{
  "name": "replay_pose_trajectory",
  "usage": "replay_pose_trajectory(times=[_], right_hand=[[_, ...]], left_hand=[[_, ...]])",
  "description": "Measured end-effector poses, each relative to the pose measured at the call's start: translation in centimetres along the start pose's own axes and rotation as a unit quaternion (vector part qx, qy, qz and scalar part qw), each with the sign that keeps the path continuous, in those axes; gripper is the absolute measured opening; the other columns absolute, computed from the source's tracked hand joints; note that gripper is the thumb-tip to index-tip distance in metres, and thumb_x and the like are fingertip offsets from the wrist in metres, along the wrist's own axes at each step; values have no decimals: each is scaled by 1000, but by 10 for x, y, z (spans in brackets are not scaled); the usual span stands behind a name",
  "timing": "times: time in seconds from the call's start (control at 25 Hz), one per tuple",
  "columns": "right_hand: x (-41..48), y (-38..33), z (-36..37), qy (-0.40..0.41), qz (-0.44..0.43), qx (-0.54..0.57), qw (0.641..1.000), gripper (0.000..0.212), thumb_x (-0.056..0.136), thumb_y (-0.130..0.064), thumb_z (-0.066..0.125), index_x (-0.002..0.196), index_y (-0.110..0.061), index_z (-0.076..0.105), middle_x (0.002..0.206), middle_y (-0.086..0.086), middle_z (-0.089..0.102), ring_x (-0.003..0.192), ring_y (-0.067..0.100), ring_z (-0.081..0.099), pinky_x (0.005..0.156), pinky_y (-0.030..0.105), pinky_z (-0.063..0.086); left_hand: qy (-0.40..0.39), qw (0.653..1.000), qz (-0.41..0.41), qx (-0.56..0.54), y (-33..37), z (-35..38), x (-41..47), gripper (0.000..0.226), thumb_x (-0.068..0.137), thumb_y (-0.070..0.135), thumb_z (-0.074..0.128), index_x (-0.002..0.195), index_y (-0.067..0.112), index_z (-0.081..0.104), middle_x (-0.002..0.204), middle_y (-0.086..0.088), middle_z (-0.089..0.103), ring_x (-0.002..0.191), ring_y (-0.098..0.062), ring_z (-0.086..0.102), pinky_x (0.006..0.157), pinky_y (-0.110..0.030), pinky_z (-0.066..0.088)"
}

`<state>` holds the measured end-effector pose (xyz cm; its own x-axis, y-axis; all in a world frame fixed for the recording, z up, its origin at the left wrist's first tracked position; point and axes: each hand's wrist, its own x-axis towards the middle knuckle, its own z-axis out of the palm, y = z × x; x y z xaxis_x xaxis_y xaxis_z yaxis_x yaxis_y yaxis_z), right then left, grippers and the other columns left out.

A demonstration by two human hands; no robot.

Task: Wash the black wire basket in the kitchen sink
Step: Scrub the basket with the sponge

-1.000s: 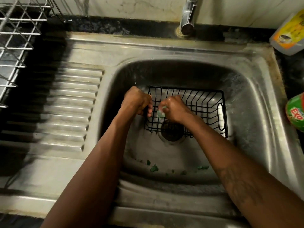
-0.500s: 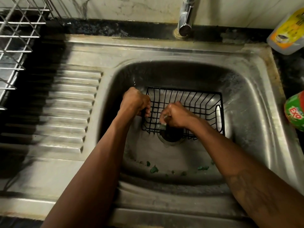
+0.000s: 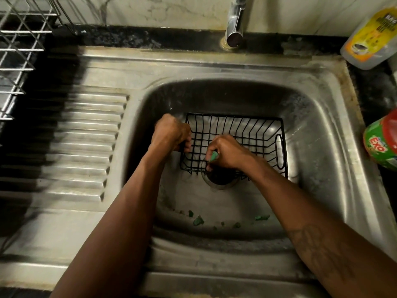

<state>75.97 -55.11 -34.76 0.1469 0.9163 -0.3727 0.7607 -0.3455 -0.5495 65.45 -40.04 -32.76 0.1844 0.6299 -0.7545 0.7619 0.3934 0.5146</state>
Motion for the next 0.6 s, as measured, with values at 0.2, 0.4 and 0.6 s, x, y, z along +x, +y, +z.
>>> replay_pose_trajectory(times=[0.2,0.4,0.6], right_hand=[[-7,20,-25,150,122,20,981,13,84,-9,78,81,-20,73,93,-6,68,86,8,63,62,10,40],[5,8,-11,225,155,24,962,16,90,-11,73,105,-16,73,98,-2,66,80,9,58,63,17,49],[30,-30,9,117,28,-32,992,9,90,-8,69,85,-15,69,71,-6,54,77,19,67,63,27,50]], left_hand=[[-19,1000,-7,1,1,0,-6,28,106,14,46,81,9,59,63,-7,57,48,-21,59,43,-34,52],[-58,998,12,12,1,-5,-18,15,104,10,54,113,1,62,68,-9,66,50,-20,65,53,-38,62],[-72,997,12,24,1,-2,-20,31,103,10,55,133,1,54,59,-8,66,52,-23,68,61,-44,64]])
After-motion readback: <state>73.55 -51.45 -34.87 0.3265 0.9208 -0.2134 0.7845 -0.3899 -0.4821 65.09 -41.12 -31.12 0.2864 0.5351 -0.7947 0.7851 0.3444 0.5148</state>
